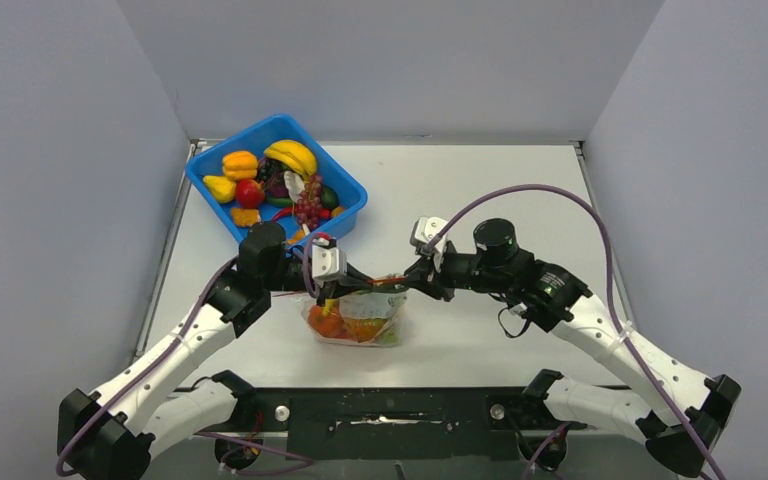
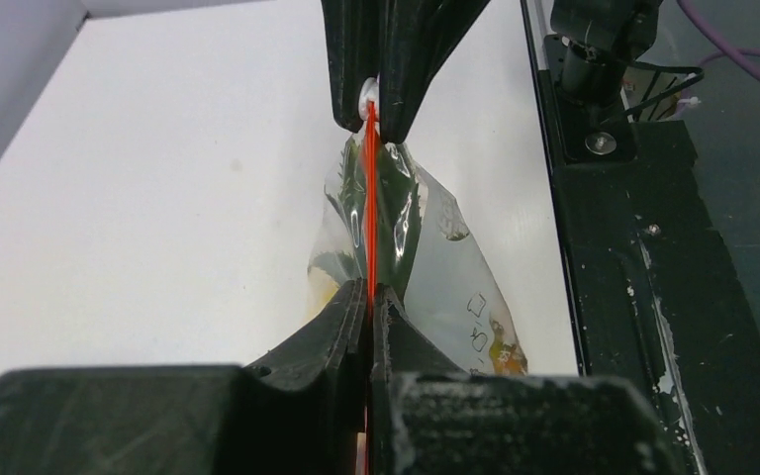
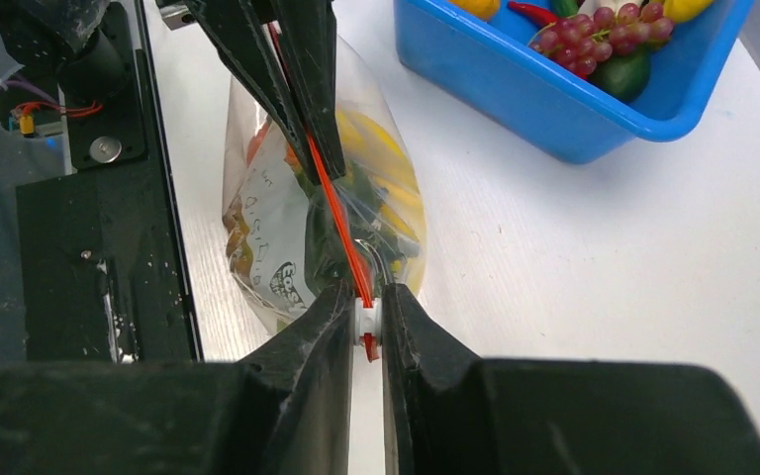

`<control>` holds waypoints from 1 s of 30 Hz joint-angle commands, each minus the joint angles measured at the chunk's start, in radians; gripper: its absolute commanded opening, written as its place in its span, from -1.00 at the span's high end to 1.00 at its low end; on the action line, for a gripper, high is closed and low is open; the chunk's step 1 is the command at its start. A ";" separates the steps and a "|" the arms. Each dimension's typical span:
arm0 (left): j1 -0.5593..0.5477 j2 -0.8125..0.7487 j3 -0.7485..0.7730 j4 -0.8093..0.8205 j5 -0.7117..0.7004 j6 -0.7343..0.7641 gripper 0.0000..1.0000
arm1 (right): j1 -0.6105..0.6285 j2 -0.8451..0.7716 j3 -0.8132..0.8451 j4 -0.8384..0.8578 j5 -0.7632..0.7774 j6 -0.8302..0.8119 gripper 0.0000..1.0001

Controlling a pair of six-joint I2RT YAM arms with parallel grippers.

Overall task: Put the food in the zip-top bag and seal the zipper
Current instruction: Zip the zipper food storage bag at the center of the board.

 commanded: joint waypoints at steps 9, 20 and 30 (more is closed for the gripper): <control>0.114 -0.072 -0.038 0.018 0.111 -0.002 1.00 | -0.128 -0.106 -0.037 -0.094 0.075 -0.011 1.00; 0.126 -0.068 -0.051 -0.067 -0.020 0.058 1.00 | -0.162 -0.162 -0.069 -0.079 0.049 -0.009 1.00; 0.183 -0.060 -0.064 -0.103 -0.064 0.077 1.00 | -0.268 -0.249 -0.109 -0.174 0.034 -0.018 1.00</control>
